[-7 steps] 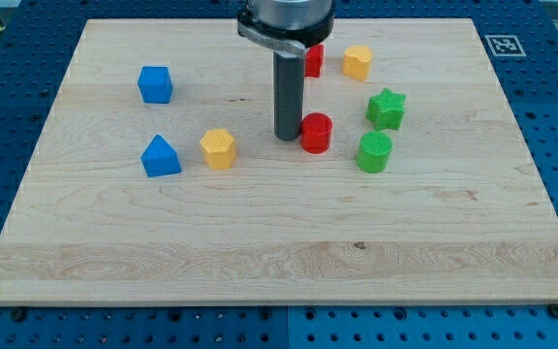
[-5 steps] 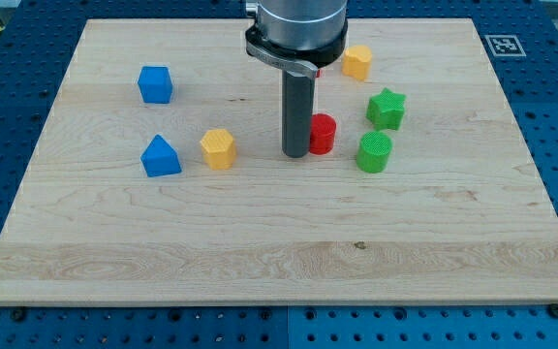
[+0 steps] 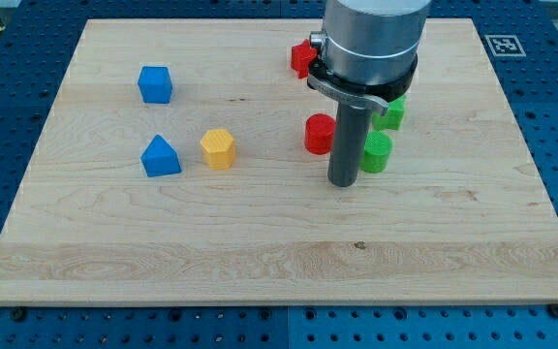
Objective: Push the red circle to the left of the green star
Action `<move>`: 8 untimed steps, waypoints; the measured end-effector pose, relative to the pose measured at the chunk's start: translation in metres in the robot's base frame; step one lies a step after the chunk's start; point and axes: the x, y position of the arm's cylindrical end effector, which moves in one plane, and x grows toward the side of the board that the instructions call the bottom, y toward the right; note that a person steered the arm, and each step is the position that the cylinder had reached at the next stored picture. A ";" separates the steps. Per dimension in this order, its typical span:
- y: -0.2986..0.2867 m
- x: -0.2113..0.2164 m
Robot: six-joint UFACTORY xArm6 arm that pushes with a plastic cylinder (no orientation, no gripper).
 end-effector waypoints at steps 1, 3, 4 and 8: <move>0.000 0.000; -0.002 -0.024; -0.002 -0.043; -0.002 -0.048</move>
